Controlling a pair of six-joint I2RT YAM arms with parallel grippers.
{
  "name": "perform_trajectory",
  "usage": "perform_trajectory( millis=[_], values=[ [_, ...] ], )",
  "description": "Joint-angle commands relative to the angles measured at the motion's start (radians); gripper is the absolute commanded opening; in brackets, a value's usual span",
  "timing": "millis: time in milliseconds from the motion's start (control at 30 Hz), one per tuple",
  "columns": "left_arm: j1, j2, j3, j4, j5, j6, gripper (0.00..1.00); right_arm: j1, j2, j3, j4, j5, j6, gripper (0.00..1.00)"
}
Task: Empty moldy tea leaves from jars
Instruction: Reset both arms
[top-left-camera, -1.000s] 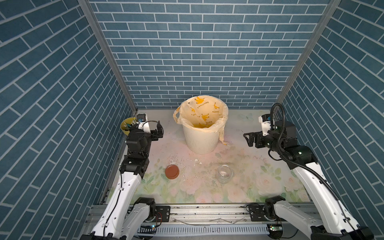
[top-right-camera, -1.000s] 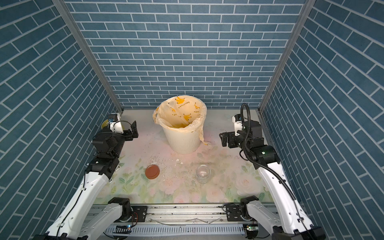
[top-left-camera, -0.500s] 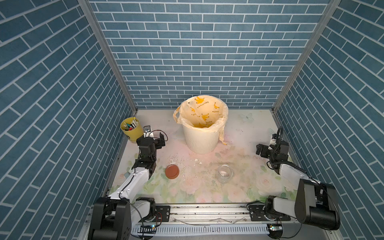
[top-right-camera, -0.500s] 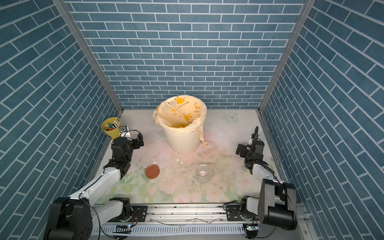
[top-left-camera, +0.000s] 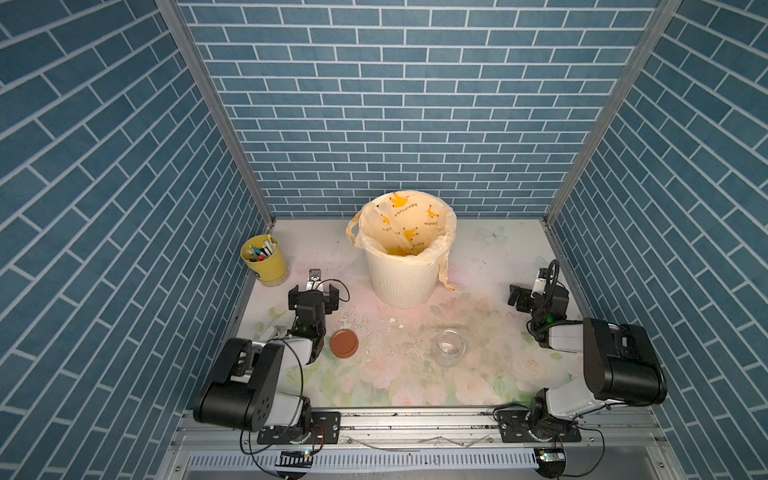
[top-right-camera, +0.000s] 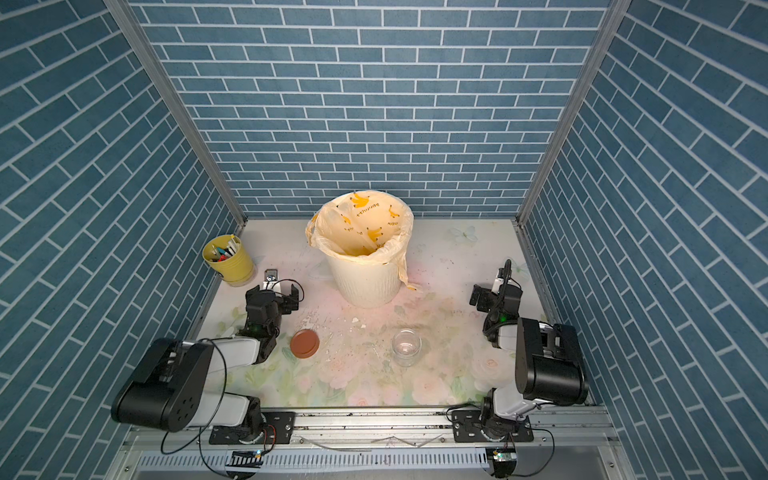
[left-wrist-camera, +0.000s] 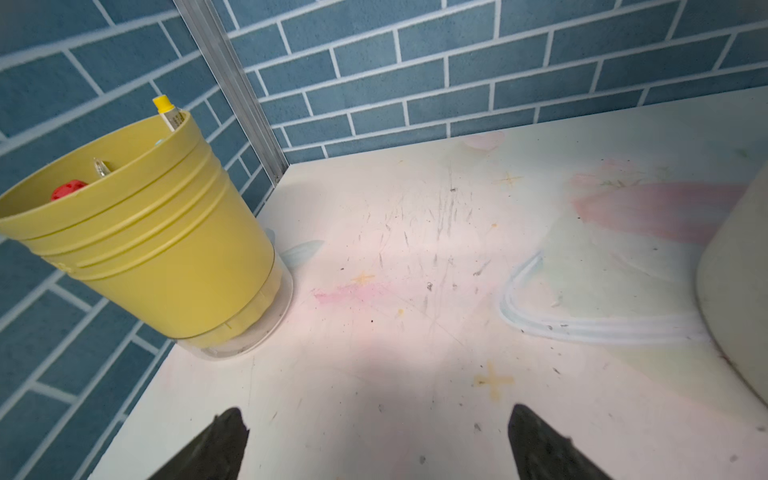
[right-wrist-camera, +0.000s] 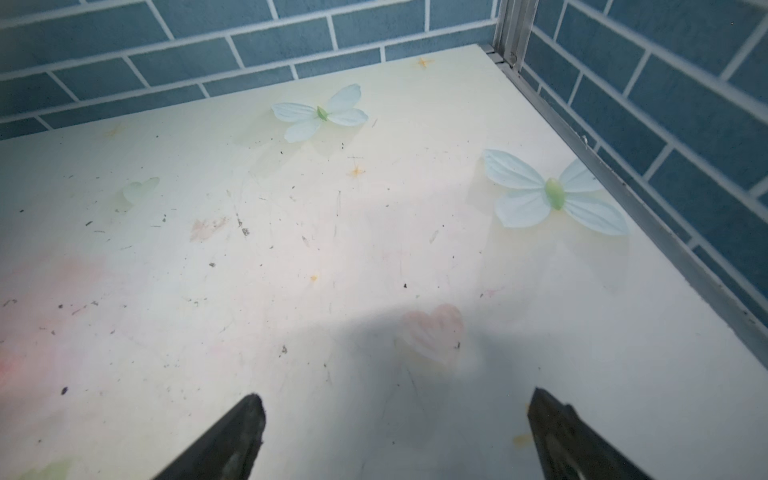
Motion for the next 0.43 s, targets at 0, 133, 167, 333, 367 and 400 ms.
perform_trajectory(
  millis=[0, 133, 167, 333, 367, 400],
  values=[
    [0.011, -0.003, 0.002, 0.086, -0.009, 0.023, 0.99, 0.021, 0.0, 0.015, 0.046, 0.042, -0.058, 0.99],
    [0.022, 0.1, -0.011, 0.239, -0.033, 0.023, 0.99, 0.043, -0.001, 0.02, 0.038, 0.063, -0.076, 0.99],
    [0.019, 0.077, 0.002, 0.169, -0.02, 0.016, 0.99, 0.044, -0.002, 0.018, 0.037, 0.065, -0.076, 0.99],
    [0.022, 0.072, 0.006, 0.151, -0.017, 0.007, 0.99, 0.045, 0.005, 0.022, 0.037, 0.068, -0.075, 0.99],
    [0.022, 0.087, 0.008, 0.176, -0.03, 0.013, 0.99, 0.045, -0.001, 0.019, 0.035, 0.07, -0.076, 0.99],
    [0.022, 0.083, 0.01, 0.166, -0.034, 0.008, 0.99, 0.045, -0.001, 0.015, 0.045, 0.07, -0.076, 0.99]
  ],
)
